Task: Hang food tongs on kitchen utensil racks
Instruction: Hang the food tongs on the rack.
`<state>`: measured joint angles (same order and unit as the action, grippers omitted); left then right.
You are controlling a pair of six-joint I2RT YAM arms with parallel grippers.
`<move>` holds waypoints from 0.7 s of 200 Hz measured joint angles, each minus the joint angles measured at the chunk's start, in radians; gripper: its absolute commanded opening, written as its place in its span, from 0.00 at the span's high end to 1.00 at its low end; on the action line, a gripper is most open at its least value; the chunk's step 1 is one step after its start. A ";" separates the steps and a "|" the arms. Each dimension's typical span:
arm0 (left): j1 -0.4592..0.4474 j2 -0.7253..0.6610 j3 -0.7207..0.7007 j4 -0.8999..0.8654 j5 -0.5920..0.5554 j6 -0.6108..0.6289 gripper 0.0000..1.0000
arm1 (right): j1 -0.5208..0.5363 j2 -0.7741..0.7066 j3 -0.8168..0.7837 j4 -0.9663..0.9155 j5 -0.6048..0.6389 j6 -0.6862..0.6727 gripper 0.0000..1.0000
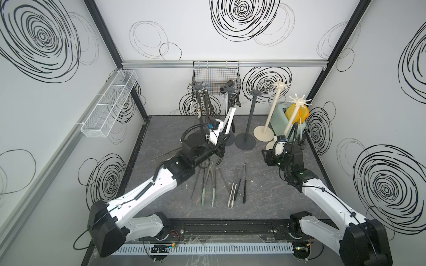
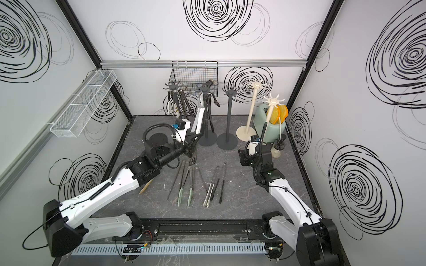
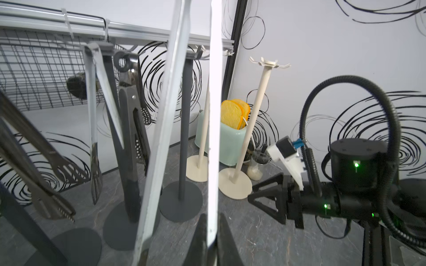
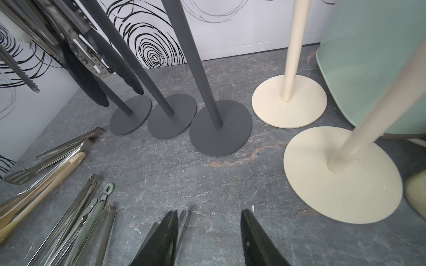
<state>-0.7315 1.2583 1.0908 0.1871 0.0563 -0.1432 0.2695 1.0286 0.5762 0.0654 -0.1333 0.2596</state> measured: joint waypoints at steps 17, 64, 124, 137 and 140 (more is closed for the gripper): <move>0.007 0.098 0.085 0.042 0.032 0.002 1.00 | -0.004 0.000 0.000 0.000 -0.016 0.000 0.53; 0.045 0.352 0.302 0.102 0.141 -0.039 1.00 | -0.017 0.000 0.000 0.003 -0.048 -0.002 0.53; 0.127 0.547 0.486 0.140 0.236 -0.162 1.00 | -0.030 0.000 0.000 0.003 -0.072 -0.003 0.53; 0.133 0.566 0.504 0.147 0.250 -0.176 1.00 | -0.033 0.000 0.000 0.003 -0.075 -0.003 0.53; 0.133 0.571 0.508 0.149 0.254 -0.180 1.00 | -0.034 0.000 0.000 0.003 -0.077 -0.003 0.53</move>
<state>-0.5983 1.8290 1.5990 0.3363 0.3107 -0.3233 0.2356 1.0286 0.5758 0.0685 -0.2100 0.2565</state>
